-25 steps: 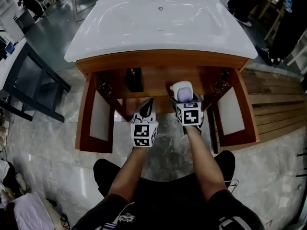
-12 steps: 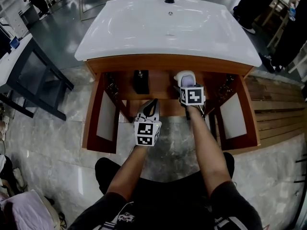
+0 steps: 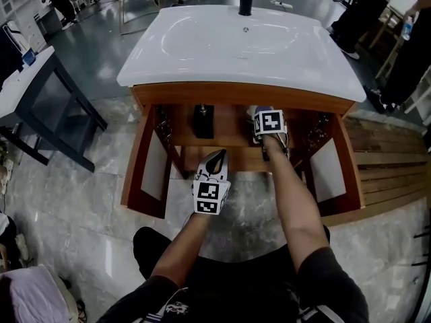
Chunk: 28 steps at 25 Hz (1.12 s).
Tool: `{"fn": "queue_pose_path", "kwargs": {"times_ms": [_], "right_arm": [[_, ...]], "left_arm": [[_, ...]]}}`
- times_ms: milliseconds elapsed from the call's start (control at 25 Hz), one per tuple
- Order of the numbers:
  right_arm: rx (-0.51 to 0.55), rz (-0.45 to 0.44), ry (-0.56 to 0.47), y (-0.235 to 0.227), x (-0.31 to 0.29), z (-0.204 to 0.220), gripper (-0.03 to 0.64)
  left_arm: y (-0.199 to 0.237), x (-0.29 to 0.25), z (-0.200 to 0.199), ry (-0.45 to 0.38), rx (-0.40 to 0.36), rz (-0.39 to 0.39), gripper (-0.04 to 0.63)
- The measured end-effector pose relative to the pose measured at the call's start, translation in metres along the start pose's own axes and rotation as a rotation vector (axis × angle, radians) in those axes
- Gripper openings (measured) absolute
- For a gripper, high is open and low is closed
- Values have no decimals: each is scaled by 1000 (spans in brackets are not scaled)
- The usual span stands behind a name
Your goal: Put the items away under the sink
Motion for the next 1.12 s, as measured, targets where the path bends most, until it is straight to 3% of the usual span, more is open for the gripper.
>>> {"fn": "queue_pose_path", "kwargs": {"times_ms": [320, 640, 1120], "right_arm": [[-50, 9, 77, -4, -17, 14, 476], [-65, -3, 90, -3, -20, 15, 476], [36, -18, -149, 4, 23, -4, 477]], "left_arm": [[5, 9, -7, -27, 1, -15, 6], [5, 11, -20, -64, 4, -20, 6], [20, 11, -24, -45, 5, -61, 6]]}}
Point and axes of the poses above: the fingertips, and each gripper's own axes: x backward along the fingers, y to its left, z out of its underside, the point moved 2 cm from there along x, backward along the fingers
